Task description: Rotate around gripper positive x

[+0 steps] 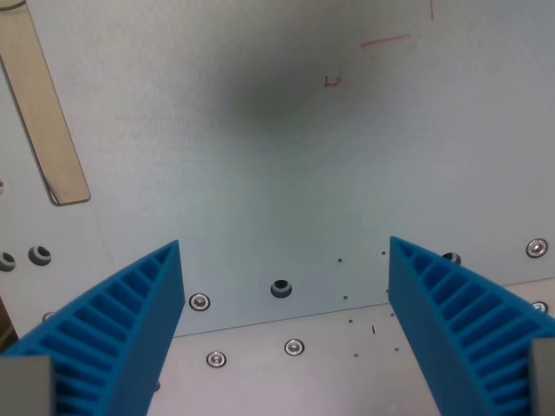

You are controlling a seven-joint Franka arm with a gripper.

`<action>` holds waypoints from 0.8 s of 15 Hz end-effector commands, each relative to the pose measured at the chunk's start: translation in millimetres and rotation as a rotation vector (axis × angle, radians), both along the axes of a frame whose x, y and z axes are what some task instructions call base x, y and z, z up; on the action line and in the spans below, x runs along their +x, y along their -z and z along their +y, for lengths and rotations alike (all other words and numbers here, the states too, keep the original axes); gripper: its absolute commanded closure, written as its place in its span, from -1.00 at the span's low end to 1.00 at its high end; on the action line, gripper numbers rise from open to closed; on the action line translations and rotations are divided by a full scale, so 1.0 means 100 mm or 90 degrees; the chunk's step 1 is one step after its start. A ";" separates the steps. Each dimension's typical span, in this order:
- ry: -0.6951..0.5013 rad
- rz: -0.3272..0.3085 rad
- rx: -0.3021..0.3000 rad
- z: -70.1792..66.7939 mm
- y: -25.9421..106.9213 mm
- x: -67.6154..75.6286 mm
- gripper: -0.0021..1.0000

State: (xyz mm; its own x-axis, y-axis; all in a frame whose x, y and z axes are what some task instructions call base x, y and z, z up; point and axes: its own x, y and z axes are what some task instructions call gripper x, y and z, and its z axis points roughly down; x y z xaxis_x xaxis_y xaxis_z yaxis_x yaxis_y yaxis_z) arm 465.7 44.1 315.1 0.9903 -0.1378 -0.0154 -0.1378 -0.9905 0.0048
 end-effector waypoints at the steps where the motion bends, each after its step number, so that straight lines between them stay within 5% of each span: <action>1: 0.000 -0.004 0.007 0.00 -0.02 0.00 -1.00; 12: 0.001 -0.015 0.088 0.00 -0.02 0.00 -1.00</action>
